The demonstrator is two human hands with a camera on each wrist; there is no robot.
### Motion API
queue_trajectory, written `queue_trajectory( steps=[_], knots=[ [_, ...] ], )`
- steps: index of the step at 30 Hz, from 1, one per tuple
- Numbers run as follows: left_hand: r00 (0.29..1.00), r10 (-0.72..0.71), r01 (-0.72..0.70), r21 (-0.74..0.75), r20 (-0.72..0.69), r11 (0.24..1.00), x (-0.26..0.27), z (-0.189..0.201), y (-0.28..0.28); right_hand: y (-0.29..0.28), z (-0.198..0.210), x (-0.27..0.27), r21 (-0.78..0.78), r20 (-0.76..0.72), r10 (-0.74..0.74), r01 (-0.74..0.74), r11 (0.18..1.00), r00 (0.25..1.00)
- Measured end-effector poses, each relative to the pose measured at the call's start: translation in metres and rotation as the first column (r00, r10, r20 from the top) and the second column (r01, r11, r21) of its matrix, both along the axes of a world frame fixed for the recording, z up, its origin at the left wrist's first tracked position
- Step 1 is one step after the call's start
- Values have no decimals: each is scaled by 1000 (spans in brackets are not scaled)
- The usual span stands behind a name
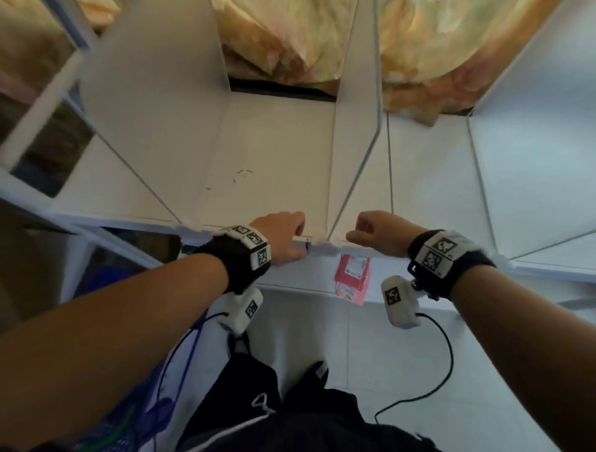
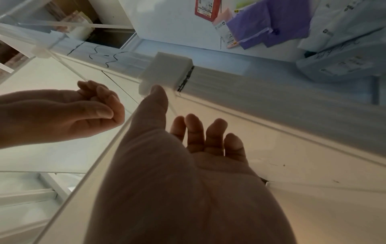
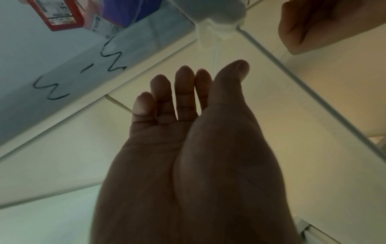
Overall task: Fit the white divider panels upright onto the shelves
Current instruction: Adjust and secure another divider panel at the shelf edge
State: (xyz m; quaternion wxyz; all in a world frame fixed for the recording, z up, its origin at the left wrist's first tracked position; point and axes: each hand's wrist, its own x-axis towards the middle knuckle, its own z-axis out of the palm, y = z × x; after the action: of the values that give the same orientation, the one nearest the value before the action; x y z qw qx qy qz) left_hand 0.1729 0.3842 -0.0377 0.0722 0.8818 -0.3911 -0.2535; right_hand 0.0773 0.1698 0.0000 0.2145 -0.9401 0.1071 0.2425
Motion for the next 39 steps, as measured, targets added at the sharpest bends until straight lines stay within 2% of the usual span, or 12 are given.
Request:
queue_trajectory(
  steps=[5,8,12,17,20,23,24,26,27,30,34,39],
  knots=[
    [990,-34,31,26,138,999,1,-11,-18,22,16,7,-27,61,89,-88,996,994],
    [989,-51,51,8,135,999,0,-23,-39,42,20,10,-30,83,44,-42,999,996],
    [993,-37,40,-27,116,999,5,-31,-56,49,11,19,-152,72,103,-91,984,992],
    [998,-43,45,-40,46,998,9,-35,-58,50,2,22,-339,95,363,-312,888,927],
    [999,-38,38,-52,-6,998,11,-36,-57,47,3,22,-378,139,440,-364,851,887],
    [1000,-27,27,-52,-1,998,10,-31,-56,45,-1,25,-365,132,441,-370,854,888],
    [1000,-19,19,-65,-5,998,8,-29,-55,41,0,24,-313,140,415,-357,880,899],
    [1000,-13,12,-85,-6,996,7,-26,-49,26,-1,21,-87,118,281,-272,958,952],
    [999,-25,26,-80,23,996,9,-25,-45,17,-2,19,-28,99,269,-268,963,958],
    [987,-88,92,-23,133,995,19,-24,-31,-2,-14,17,-17,3,296,-296,955,955],
    [983,-134,133,13,129,991,26,-32,-26,1,-36,30,-18,-67,307,-309,951,949],
    [986,-118,120,-5,122,993,28,-38,-26,-2,-39,36,-17,-93,319,-322,947,943]
  ],
)
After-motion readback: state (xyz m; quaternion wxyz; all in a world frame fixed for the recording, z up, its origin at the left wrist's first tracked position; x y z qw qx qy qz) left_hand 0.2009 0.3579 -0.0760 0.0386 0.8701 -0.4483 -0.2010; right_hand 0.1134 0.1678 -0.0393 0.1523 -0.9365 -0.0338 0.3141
